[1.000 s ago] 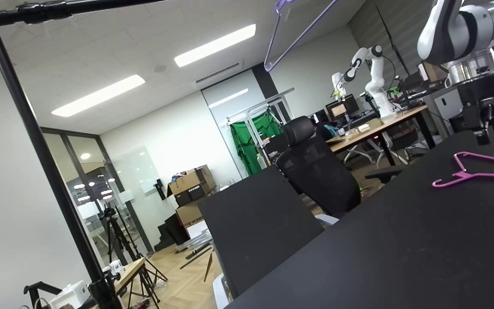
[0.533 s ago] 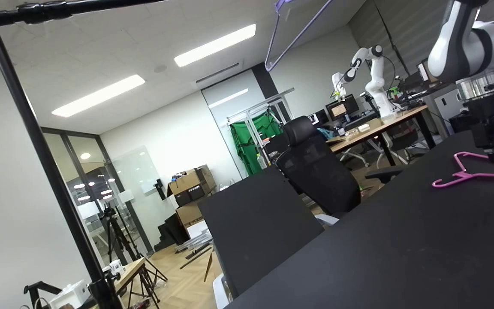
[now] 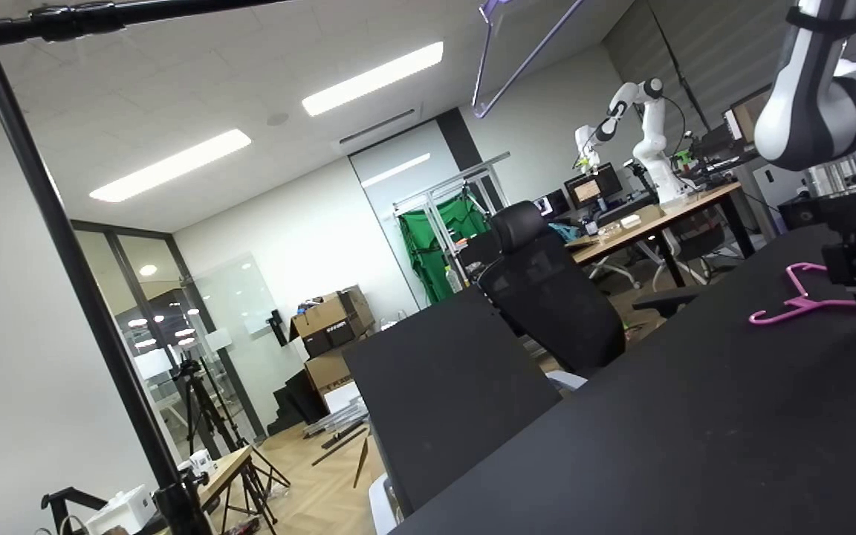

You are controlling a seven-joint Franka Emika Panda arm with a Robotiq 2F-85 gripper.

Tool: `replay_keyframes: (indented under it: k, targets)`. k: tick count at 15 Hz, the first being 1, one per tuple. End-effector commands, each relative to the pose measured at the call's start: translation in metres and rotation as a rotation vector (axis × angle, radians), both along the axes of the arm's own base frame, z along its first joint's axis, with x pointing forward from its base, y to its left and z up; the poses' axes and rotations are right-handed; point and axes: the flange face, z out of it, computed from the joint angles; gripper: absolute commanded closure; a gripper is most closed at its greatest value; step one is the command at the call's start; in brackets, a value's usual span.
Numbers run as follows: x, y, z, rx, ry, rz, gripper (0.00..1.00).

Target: Hang the coat hangers on the rod

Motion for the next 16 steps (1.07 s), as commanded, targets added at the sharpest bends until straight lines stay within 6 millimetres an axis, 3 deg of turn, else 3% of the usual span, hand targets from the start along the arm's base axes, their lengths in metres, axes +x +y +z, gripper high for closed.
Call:
replay_keyframes:
  k: [1,10,16]
  targets:
    - [-0.002,0.004,-0.001,-0.024,-0.009,-0.039,0.38]
    - [0.002,0.002,0.003,-0.041,-0.04,-0.057,0.98]
    - [0.003,-0.002,0.01,-0.013,-0.028,-0.041,0.97]
